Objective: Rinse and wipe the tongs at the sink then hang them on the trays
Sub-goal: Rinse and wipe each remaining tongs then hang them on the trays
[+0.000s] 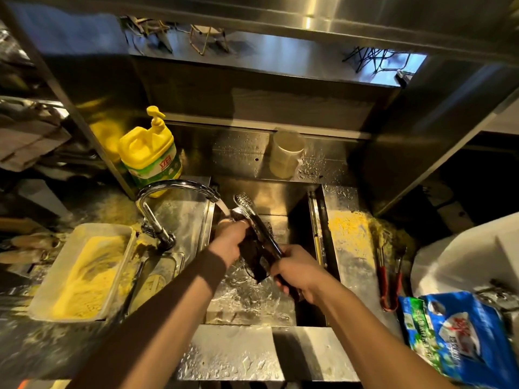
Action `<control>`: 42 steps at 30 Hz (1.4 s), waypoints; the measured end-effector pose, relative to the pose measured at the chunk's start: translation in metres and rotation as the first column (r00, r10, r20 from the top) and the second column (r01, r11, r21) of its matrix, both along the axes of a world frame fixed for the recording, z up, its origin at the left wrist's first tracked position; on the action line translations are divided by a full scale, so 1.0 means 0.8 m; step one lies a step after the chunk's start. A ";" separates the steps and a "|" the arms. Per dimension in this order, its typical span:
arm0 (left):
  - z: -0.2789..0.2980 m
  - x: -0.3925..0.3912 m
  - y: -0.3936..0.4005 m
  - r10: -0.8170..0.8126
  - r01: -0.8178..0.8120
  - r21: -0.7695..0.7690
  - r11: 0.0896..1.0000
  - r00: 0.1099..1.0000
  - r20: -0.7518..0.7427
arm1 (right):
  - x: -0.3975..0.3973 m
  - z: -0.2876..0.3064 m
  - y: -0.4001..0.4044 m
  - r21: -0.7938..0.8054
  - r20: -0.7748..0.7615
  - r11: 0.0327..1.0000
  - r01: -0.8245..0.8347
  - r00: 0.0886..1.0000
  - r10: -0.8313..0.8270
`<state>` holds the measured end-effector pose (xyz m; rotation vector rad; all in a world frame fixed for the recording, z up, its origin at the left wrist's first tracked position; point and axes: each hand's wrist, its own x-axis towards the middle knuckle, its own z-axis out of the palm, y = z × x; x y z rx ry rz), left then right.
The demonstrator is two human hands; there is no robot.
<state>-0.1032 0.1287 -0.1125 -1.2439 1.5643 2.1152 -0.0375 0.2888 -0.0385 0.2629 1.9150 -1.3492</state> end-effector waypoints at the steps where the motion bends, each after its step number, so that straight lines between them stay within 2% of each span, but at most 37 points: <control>1: 0.000 -0.005 -0.007 0.016 -0.016 -0.014 1.000 1.000 -0.010 | 0.001 0.000 0.001 -0.003 0.003 1.000 -0.008 1.000 0.008; 4: 0.001 -0.013 -0.018 0.032 -0.032 -0.084 0.996 0.999 0.001 | -0.002 0.001 0.008 -0.007 0.028 1.000 -0.007 1.000 0.007; 8: 0.001 -0.003 0.002 -0.006 0.006 0.045 0.999 1.000 0.008 | -0.010 0.004 -0.004 0.025 0.002 1.000 -0.003 1.000 0.003; 12: 0.000 -0.013 -0.011 0.070 -0.070 0.021 0.997 0.997 -0.017 | -0.007 0.003 -0.004 0.074 -0.012 0.997 -0.030 0.999 0.031; 16: -0.003 -0.004 0.004 0.031 -0.032 0.052 0.998 0.999 0.023 | -0.010 0.005 -0.015 0.114 -0.072 0.993 -0.037 0.996 0.046; 18: -0.007 -0.008 -0.004 0.065 -0.065 0.013 0.998 0.998 0.021 | -0.004 0.012 -0.007 0.119 -0.051 0.990 -0.074 0.995 0.081; 21: -0.015 -0.016 -0.023 0.154 -0.151 -0.145 0.978 0.988 0.016 | 0.000 0.024 0.030 0.093 0.030 0.992 -0.090 0.996 0.088; 22: -0.017 -0.015 -0.026 0.199 -0.193 -0.194 0.962 0.980 0.014 | 0.000 0.027 0.044 0.078 0.056 0.994 -0.072 0.996 0.067; 24: -0.023 -0.005 -0.028 0.268 -0.257 -0.194 0.947 0.963 0.032 | -0.003 0.029 0.064 0.062 0.072 0.998 0.010 0.997 -0.015; 27: -0.033 0.016 -0.020 0.222 -0.222 -0.047 0.974 0.975 -0.005 | -0.009 0.030 0.071 0.057 0.049 0.990 0.132 0.990 -0.135; 29: -0.039 0.030 -0.010 0.129 -0.129 -0.027 0.991 0.992 -0.007 | -0.011 0.029 0.066 0.080 -0.014 0.988 0.132 0.991 -0.131; 30: -0.042 0.037 -0.004 0.079 -0.079 -0.035 0.996 0.997 0.002 | -0.010 0.028 0.064 0.161 -0.089 0.982 0.095 0.993 -0.082; 31: -0.044 0.045 0.002 0.031 -0.031 -0.043 0.999 0.999 0.008 | -0.009 0.027 0.063 0.329 -0.187 0.944 0.021 0.981 0.043; 32: -0.044 0.051 0.007 -0.010 0.010 -0.047 0.999 1.000 -0.002 | -0.007 0.025 0.063 0.565 -0.255 0.823 -0.056 0.937 0.239; 33: -0.042 0.057 0.012 -0.051 0.050 -0.054 0.997 0.999 -0.018 | -0.003 0.023 0.064 0.798 -0.245 0.597 -0.081 0.862 0.444; 34: -0.042 0.061 0.015 -0.087 0.085 -0.068 0.994 0.996 -0.035 | -0.001 0.021 0.064 0.928 -0.187 0.368 -0.053 0.789 0.585; 35: -0.039 0.065 0.019 -0.137 0.133 -0.079 0.988 0.989 -0.052 | 0.006 0.018 0.065 0.972 -0.144 0.233 -0.013 0.753 0.643; 36: -0.037 0.067 0.021 -0.173 0.167 -0.091 0.982 0.983 -0.067 | 0.008 0.016 0.064 0.982 -0.140 0.186 0.018 0.731 0.668; 37: -0.034 0.067 0.024 -0.214 0.205 -0.109 0.973 0.974 -0.079 | 0.013 0.014 0.067 0.980 -0.166 0.193 0.048 0.729 0.664; 39: -0.027 0.066 0.031 -0.282 0.269 -0.139 0.953 0.956 -0.085 | 0.021 0.012 0.076 0.957 -0.253 0.272 0.098 0.739 0.624; 42: -0.009 0.061 0.048 -0.323 0.302 -0.140 0.943 0.933 -0.160 | 0.034 0.013 0.094 0.868 -0.393 0.476 0.144 0.784 0.480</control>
